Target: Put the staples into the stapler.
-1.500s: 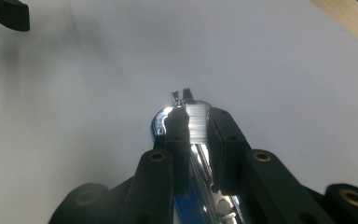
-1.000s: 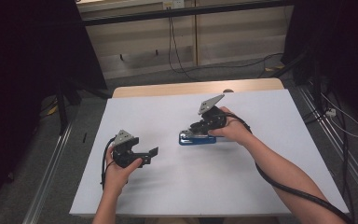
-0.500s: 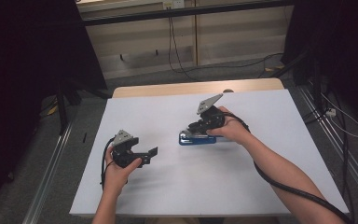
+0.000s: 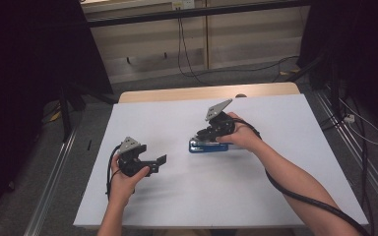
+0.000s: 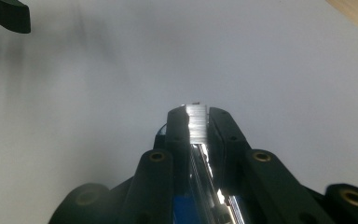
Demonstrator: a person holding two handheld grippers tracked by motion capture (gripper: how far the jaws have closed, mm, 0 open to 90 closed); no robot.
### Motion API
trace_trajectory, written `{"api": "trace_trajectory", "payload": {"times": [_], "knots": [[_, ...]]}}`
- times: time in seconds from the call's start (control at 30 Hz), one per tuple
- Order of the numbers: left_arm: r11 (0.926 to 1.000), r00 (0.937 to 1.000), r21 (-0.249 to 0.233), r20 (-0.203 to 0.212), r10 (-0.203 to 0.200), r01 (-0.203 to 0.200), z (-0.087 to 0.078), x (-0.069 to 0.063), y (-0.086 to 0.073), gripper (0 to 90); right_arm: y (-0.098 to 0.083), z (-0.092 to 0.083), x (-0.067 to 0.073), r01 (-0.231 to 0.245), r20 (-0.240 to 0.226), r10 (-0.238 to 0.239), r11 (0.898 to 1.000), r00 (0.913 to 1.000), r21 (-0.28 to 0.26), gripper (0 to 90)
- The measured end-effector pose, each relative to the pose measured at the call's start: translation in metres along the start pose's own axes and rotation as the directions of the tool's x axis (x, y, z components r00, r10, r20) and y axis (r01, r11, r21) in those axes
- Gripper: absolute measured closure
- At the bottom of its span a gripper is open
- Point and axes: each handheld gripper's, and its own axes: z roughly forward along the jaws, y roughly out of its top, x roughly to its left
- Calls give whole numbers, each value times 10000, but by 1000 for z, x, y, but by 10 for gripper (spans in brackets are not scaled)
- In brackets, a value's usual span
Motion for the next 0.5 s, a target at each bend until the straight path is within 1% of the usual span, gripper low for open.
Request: {"api": "trace_trajectory", "payload": {"times": [0.1, 0.43, 0.5], "knots": [[9999, 9999, 66, 38, 98, -98, 0, 0, 0, 57, 0, 2, 0, 60, -54, -60, 10000, 10000, 58, 792], [10000, 10000, 5, -8, 7, -7, 0, 0, 0, 57, -3, 5, -4, 101, -208, -100, 9999, 9997, 78, 792], [9999, 10000, 81, -19, 85, -84, 0, 0, 0, 57, -3, 6, -4, 74, -241, -72, 9999, 9997, 79, 792]]}}
